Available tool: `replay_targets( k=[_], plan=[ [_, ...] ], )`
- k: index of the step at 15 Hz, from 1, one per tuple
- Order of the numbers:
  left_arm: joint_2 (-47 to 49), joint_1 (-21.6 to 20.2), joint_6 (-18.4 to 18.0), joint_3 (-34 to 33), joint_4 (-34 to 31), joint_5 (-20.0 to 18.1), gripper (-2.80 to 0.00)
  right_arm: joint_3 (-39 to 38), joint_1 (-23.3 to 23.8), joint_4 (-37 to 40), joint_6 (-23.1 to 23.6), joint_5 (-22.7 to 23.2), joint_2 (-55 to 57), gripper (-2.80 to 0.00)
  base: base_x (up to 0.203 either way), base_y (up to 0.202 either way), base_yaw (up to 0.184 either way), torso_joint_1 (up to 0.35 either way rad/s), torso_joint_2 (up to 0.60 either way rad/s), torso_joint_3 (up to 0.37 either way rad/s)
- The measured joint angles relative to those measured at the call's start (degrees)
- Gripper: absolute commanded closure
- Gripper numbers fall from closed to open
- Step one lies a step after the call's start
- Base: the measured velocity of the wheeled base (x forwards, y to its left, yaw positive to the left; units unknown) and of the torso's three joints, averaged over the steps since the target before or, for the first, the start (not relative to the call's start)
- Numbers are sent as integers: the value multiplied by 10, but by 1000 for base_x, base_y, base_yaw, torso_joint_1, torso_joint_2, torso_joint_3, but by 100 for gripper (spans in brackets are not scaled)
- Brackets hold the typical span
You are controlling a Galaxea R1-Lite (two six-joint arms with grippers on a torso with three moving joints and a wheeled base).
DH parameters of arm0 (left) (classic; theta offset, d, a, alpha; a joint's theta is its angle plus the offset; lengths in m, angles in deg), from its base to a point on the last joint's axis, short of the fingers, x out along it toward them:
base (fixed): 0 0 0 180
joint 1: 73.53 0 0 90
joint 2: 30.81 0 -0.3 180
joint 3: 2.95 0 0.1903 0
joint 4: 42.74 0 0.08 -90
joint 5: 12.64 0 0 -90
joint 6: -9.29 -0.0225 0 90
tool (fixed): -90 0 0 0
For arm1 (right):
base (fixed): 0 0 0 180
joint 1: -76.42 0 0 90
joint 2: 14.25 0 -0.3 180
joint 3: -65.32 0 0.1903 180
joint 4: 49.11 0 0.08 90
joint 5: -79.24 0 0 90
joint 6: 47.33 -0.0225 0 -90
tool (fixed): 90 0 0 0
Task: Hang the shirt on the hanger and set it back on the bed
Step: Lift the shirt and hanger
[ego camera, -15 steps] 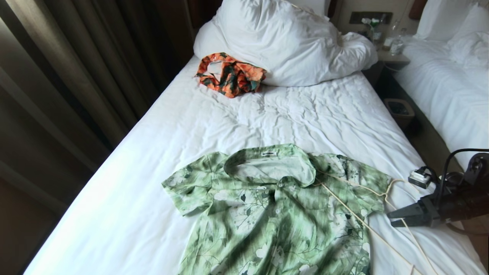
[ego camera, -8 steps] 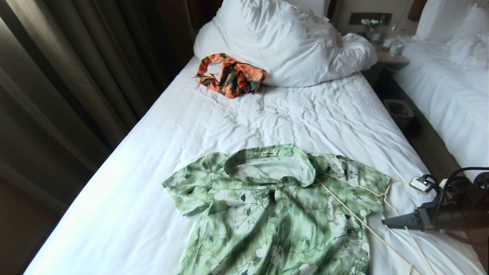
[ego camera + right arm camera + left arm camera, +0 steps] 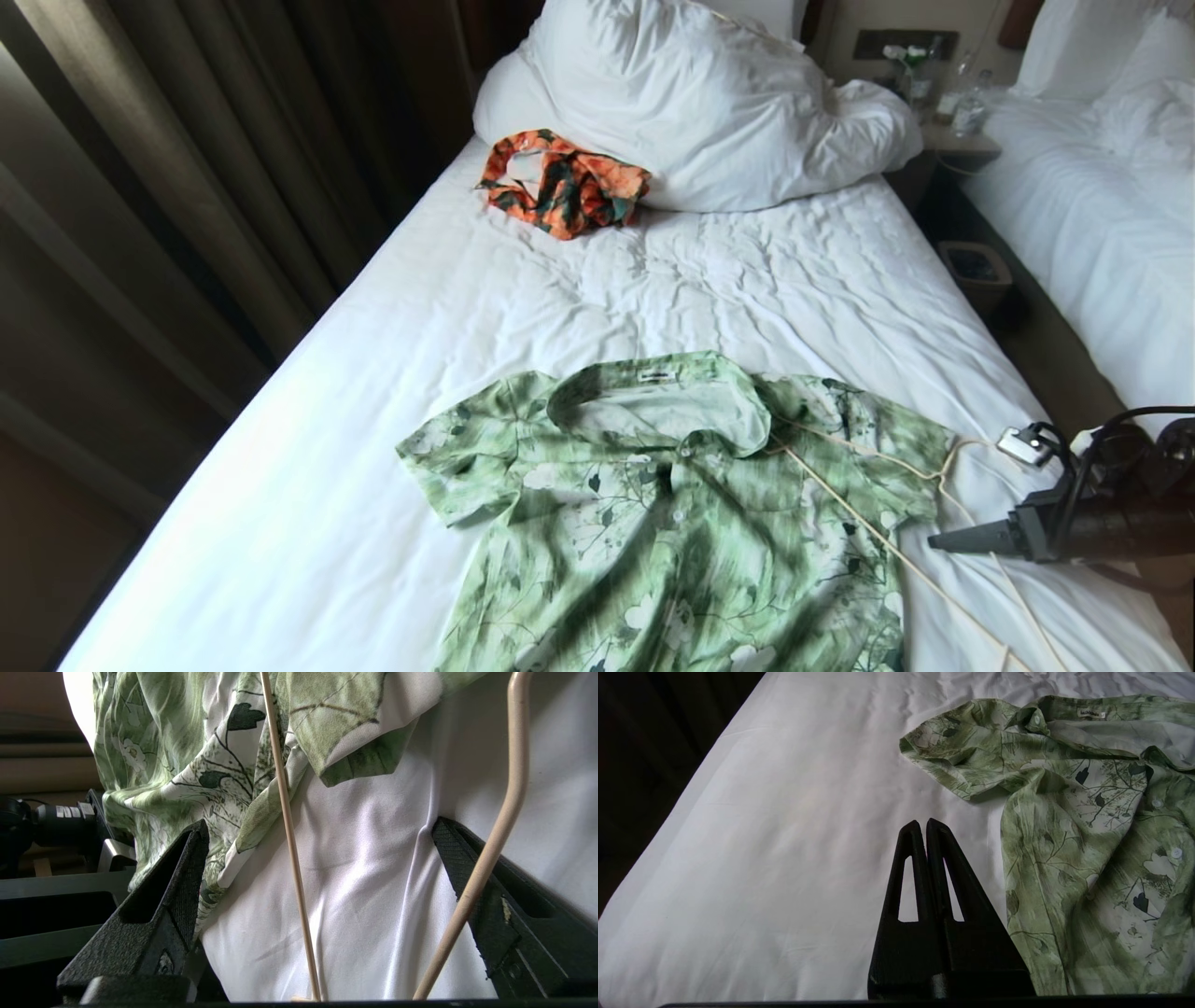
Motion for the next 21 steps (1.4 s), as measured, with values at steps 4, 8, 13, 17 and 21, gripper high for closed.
replay_targets(
  k=[4,8,13,17,21],
  plan=[
    [0,0,0,0,0,0,0,-1,-1,-1,0,1,-1,0,0,0,0,0,0,0],
    [0,0,0,0,0,0,0,0,1,-2,1,2,-1,0,0,0,0,0,0,0],
    [0,0,0,0,0,0,0,-1,15,0,1,-3,-24,0,0,0,0,0,0,0],
    [0,0,0,0,0,0,0,1,31,0,2,-5,-69,0,0,0,0,0,0,0],
    [0,0,0,0,0,0,0,23,60,-3,19,-5,-133,0,0,0,0,0,0,0]
  ],
)
